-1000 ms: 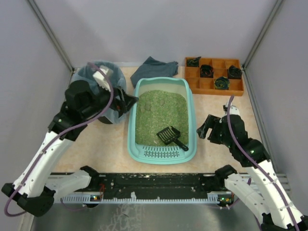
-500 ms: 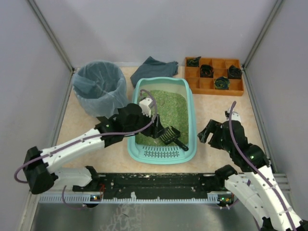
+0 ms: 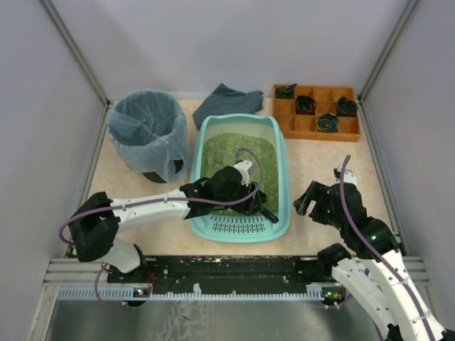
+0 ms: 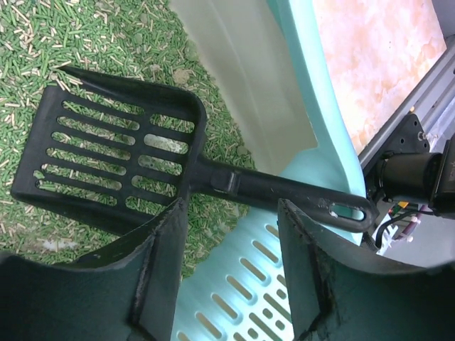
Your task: Clean the litter box
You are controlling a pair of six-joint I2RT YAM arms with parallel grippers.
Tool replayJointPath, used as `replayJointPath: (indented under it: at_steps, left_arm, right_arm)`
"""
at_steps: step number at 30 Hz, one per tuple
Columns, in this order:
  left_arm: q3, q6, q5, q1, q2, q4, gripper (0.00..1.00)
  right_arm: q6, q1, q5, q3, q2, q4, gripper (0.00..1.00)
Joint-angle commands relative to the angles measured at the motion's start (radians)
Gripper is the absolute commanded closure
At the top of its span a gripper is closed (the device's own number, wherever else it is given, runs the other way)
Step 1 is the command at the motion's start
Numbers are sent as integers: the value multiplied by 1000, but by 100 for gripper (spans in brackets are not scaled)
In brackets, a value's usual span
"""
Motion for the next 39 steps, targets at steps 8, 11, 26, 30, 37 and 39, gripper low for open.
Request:
replayJointPath:
  at_steps: [8, 11, 26, 30, 37, 39]
  left_arm:
    - [26, -4, -28, -6, 72, 111, 51]
    - [34, 1, -21, -5, 86, 109, 54]
    - [38, 1, 18, 1, 99, 118, 79]
    - [26, -16, -1, 27, 52, 87, 83]
    - [-58, -49, 54, 115, -70, 129, 85]
    - [-91, -73, 92, 147, -106, 164, 85]
  right_arm:
    - [3, 4, 5, -2, -13, 24, 23]
    - [2, 4, 3, -2, -12, 25, 23]
    - [0, 4, 0, 3, -6, 29, 23]
    - [-1, 4, 1, 8, 3, 34, 23]
    - [8, 4, 0, 23, 22, 44, 22]
    - [15, 4, 0, 28, 17, 58, 21]
